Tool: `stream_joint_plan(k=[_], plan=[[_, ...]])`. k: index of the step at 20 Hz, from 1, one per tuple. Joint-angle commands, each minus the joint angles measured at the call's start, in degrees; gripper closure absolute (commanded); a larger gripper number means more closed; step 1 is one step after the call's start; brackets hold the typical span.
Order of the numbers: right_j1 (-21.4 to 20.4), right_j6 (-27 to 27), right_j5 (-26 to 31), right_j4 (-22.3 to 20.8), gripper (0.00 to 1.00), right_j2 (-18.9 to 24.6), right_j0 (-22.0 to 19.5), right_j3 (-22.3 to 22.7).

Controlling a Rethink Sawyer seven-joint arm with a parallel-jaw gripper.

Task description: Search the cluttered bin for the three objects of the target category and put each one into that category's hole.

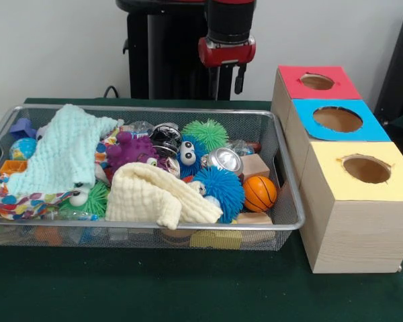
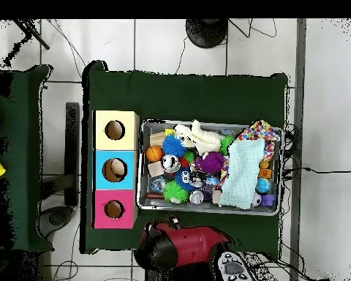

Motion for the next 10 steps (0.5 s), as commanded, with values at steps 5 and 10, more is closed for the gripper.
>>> stream_joint_plan(k=[5, 10], plan=[[5.51, 1.36, -2.72, -6.17, 0.00, 9.29, -4.68, -9.44], [4.41, 1.22, -0.23, -6.43, 0.00, 10.94, -5.96, -9.36]])
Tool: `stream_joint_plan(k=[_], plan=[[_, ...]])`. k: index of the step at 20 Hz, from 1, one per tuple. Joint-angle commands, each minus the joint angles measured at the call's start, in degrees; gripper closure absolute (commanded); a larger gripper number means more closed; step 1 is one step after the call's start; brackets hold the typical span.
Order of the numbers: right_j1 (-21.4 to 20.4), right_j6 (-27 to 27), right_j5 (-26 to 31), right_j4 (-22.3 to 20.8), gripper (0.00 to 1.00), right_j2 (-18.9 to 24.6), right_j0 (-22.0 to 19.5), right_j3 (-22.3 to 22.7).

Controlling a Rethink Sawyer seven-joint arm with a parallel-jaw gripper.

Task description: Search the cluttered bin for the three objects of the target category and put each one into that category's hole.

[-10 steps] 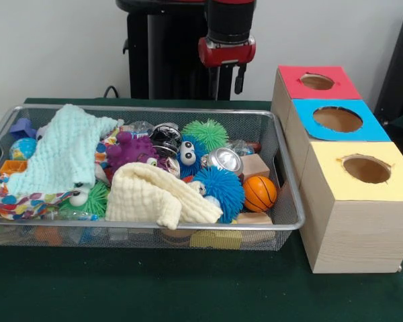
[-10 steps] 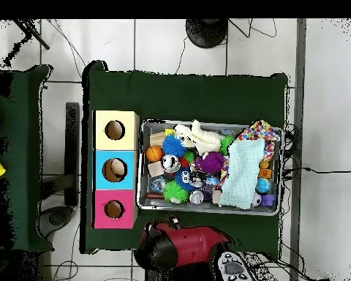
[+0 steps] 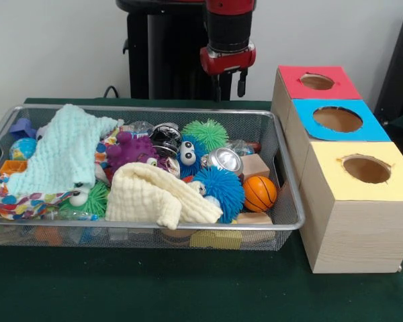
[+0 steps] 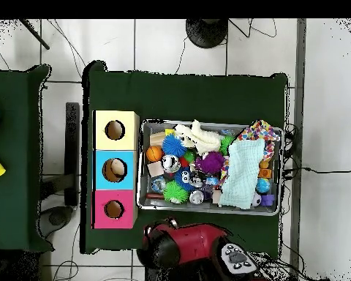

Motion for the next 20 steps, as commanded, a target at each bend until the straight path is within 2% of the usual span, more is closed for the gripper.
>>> stream_joint_plan(k=[1, 14, 20], plan=[[1.23, 1.17, 0.28, -2.66, 0.00, 7.45, -2.63, -9.29], [0.79, 0.51, 5.48, -1.01, 0.00, 9.13, -2.40, -12.57], [2.54, 0.96, 4.64, -2.08, 0.00, 8.56, -2.38, -13.90]])
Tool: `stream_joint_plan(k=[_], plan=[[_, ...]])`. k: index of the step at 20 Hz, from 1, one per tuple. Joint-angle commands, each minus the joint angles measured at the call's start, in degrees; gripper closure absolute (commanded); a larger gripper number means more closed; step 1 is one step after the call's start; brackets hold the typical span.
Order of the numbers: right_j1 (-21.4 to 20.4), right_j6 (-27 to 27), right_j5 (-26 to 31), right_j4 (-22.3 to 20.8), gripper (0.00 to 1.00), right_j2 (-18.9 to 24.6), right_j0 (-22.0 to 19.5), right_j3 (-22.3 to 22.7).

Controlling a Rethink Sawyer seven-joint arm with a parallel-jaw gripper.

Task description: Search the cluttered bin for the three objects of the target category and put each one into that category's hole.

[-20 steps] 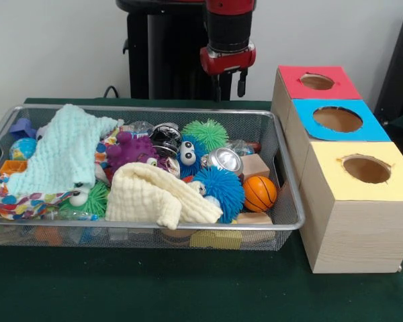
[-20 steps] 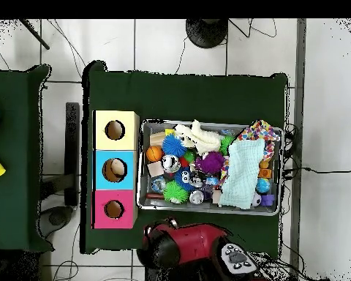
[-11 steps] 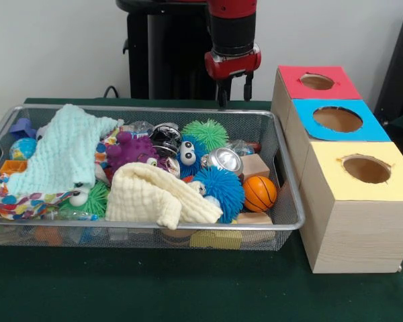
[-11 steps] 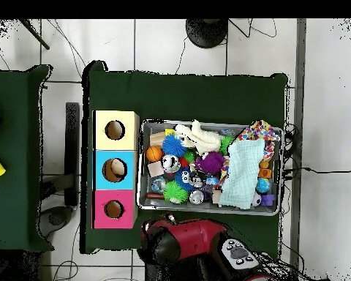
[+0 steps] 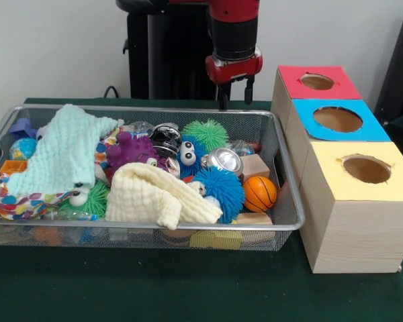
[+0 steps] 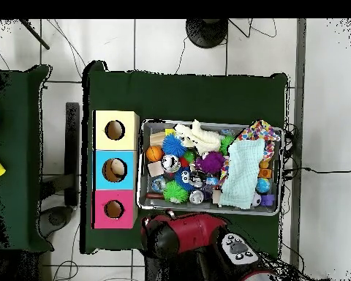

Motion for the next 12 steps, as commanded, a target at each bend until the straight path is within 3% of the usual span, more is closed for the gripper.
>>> stream_joint_plan(k=[1, 12], plan=[[2.46, 0.98, 1.33, -1.97, 0.00, 4.94, -1.10, -11.09], [2.11, 0.44, 3.54, -0.91, 0.00, 6.51, -2.14, -11.81]])
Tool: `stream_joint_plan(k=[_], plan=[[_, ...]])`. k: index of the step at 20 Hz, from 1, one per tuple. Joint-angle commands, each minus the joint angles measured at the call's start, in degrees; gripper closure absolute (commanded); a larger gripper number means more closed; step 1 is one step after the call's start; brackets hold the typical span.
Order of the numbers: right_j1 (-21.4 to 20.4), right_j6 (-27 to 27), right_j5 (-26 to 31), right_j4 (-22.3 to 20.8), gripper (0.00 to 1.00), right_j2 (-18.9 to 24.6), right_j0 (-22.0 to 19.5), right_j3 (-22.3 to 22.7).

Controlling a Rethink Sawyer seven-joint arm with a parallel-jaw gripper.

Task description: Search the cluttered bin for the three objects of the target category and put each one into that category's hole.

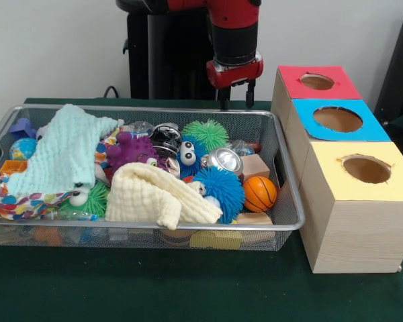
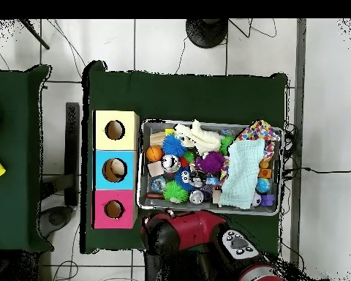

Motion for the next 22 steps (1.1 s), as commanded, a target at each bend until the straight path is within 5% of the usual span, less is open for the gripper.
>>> stream_joint_plan(k=[1, 22], plan=[[0.37, 0.44, 3.76, -0.71, 0.00, 5.60, -1.31, -11.29], [-0.77, -1.60, 9.59, -0.27, 0.00, 9.39, -4.60, -14.21]])
